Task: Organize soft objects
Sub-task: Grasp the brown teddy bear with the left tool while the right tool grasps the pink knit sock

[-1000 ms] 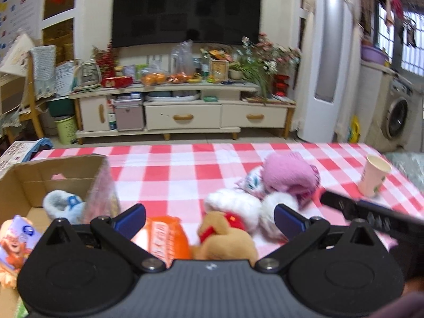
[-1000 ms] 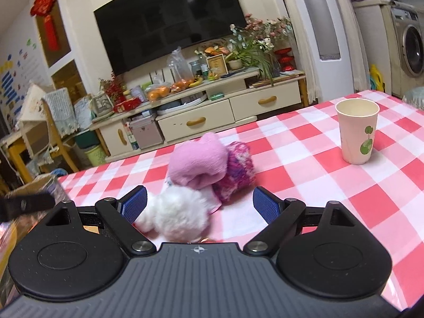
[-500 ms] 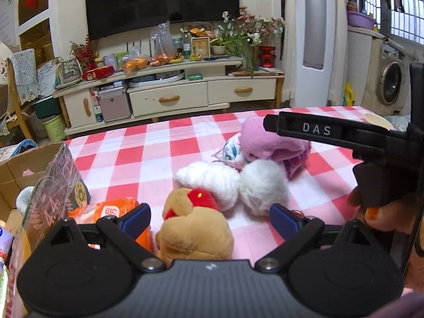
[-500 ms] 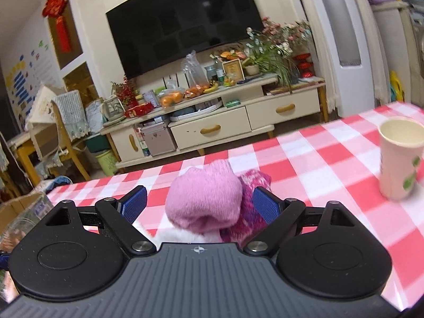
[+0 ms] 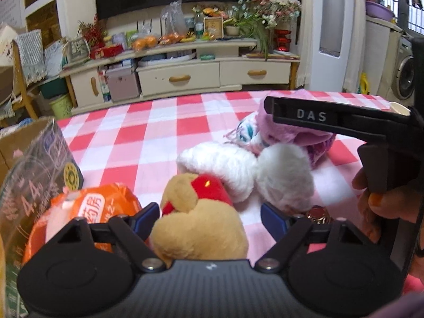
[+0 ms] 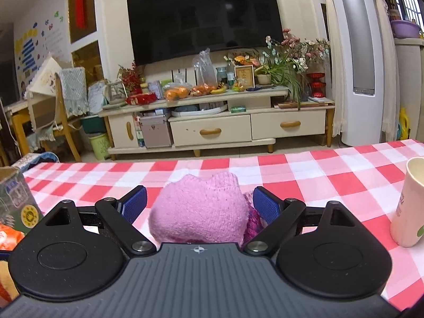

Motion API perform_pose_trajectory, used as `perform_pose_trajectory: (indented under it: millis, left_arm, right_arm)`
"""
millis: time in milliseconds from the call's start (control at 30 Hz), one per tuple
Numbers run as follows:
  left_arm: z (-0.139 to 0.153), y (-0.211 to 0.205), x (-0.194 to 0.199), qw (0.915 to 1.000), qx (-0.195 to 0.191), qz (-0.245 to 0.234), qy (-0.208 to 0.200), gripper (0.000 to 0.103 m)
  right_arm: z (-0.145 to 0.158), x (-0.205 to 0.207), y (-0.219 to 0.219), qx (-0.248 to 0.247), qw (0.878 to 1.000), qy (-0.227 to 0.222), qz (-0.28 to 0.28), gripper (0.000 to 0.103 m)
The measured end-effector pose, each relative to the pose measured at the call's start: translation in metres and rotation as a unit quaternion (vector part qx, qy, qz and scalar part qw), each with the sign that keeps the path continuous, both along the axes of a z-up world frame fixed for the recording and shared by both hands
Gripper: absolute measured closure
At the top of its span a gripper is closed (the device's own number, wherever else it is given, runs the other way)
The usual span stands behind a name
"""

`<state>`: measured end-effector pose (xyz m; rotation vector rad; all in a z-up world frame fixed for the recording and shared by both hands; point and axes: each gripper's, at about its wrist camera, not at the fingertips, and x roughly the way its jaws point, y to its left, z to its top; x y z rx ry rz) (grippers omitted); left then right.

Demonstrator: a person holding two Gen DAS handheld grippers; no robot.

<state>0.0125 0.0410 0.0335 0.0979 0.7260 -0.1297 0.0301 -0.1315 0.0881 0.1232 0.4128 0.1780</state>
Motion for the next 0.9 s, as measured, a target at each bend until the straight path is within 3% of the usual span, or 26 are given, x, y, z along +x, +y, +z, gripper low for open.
perform_pose_trajectory:
  millis: [67,200,333,633,900]
  left_arm:
    - [-0.002,0.0,0.001,1.0,-0.002,0.005,0.005,0.025]
    - [-0.003,0.0,0.001,0.9998,-0.008,0.01,0.012,0.041]
    - [-0.002,0.002,0.001,0.9995,-0.018,0.012,0.021,0.042]
    - [-0.001,-0.004,-0.013,0.9991,-0.03,-0.01,0.029,0.043]
    - [-0.003,-0.006,-0.025,0.998,-0.046,-0.025,0.035,0.043]
  right_arm:
    - [-0.003,0.002,0.0,-0.004,1.0,0.003,0.003,0.0]
    - [-0.004,-0.001,0.001,-0.016,1.0,-0.001,0.011,0.0]
    - [-0.003,-0.004,0.003,-0.031,0.999,0.001,0.015,0.006]
    - [-0.005,-0.014,-0.006,-0.005,0.999,0.029,0.038,0.021]
    - [-0.017,-0.038,-0.012,0.017,0.993,0.084,0.076,0.032]
